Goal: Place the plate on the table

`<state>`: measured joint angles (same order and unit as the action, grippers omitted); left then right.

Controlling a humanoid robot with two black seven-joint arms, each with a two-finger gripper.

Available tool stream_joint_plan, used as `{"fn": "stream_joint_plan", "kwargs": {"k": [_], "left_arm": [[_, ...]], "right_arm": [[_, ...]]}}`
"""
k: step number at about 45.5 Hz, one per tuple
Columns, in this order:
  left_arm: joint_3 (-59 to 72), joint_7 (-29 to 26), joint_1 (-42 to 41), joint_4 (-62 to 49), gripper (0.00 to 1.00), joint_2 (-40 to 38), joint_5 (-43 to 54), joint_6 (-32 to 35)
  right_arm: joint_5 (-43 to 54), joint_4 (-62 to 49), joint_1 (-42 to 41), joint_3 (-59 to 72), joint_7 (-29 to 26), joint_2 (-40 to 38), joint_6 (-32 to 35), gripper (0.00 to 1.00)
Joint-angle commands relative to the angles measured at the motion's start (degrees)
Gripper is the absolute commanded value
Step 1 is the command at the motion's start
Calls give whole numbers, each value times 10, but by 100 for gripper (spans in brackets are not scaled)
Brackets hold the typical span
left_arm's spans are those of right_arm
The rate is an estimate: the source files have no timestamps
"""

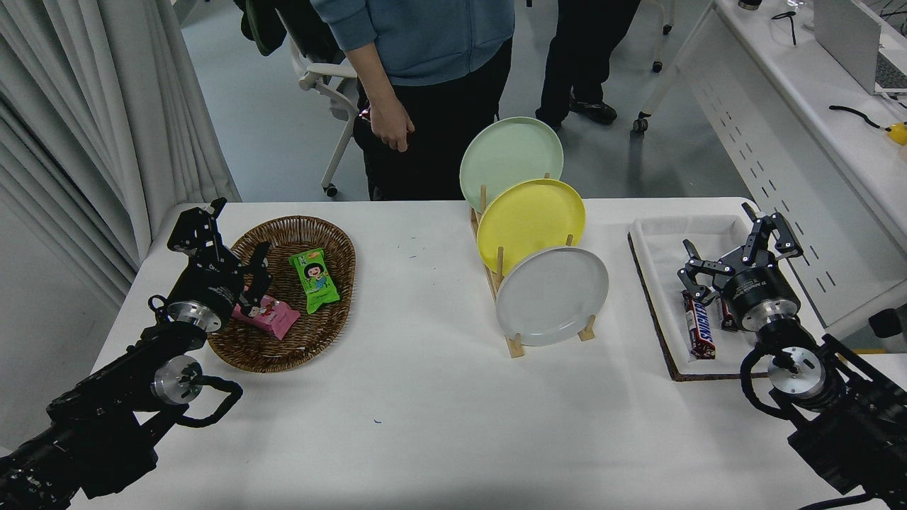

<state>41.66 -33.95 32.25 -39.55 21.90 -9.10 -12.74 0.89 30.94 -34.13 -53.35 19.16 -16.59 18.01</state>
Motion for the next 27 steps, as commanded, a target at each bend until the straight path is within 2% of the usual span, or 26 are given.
{"fn": "stream_joint_plan", "kwargs": {"k": [1,27], "left_arm": [[0,-2,-1,0,100,0,0,1],[0,-2,-1,0,100,0,1,0]], "right_arm": [[0,0,0,-1,0,4,-1,99],[-2,-1,0,-2,0,5,0,99]]}}
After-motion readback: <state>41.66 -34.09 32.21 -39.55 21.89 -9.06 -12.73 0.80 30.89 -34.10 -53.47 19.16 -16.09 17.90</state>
